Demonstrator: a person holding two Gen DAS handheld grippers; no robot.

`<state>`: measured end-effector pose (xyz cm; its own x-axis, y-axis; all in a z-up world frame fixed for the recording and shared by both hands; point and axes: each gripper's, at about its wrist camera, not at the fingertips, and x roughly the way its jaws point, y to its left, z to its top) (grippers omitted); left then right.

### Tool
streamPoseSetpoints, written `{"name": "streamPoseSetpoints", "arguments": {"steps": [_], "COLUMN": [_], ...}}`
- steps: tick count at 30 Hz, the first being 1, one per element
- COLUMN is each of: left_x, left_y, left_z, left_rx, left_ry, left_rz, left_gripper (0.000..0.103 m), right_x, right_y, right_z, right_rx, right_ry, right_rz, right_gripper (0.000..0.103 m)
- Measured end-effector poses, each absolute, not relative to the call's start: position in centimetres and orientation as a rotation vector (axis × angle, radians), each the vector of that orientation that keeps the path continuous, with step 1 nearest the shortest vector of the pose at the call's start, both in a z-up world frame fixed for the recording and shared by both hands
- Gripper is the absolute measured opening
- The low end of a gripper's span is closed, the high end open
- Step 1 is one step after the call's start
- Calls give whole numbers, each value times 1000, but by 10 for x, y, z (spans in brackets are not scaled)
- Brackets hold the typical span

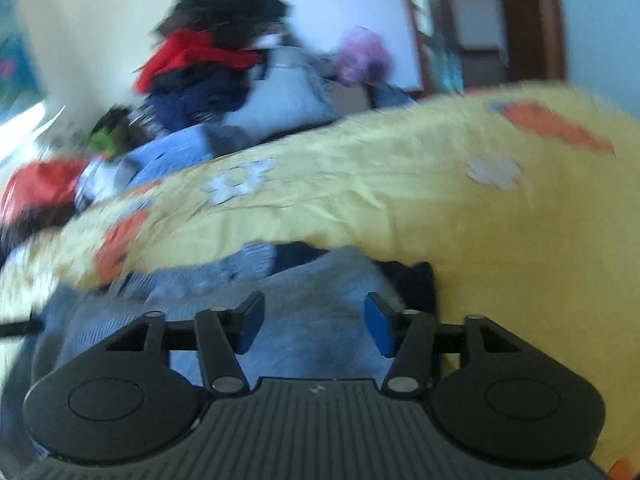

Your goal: Fold small clothes

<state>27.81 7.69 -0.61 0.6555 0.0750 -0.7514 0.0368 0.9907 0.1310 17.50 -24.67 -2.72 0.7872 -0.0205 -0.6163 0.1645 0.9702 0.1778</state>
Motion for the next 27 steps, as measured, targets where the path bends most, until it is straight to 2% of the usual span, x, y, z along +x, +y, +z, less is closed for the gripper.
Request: {"name": "streamPoseSetpoints", "arguments": {"steps": [1, 3, 6, 8, 9, 16, 27], "left_x": [276, 267, 249, 235, 229, 181, 128], "left_y": [81, 88, 94, 99, 102, 121, 120], "left_z": [-7, -6, -1, 1, 1, -2, -17], "left_rx": [112, 78, 90, 109, 111, 74, 186], "left_ry": [861, 863, 847, 843, 845, 859, 865], "left_rz": [13, -1, -25, -36, -42, -77, -101], "left_gripper": [88, 88, 88, 88, 88, 88, 88], "right_x": [175, 176, 163, 150, 143, 101, 64], "right_y": [-241, -241, -248, -247, -245, -217, -166], "right_z": [-25, -25, -14, -8, -7, -4, -21], "right_rx": [176, 98, 171, 219, 224, 181, -154], "right_ry": [672, 697, 668, 648, 643, 695, 823], "right_rz": [-124, -214, -203, -123, -95, 27, 43], "right_gripper": [77, 78, 79, 83, 88, 89, 91]}}
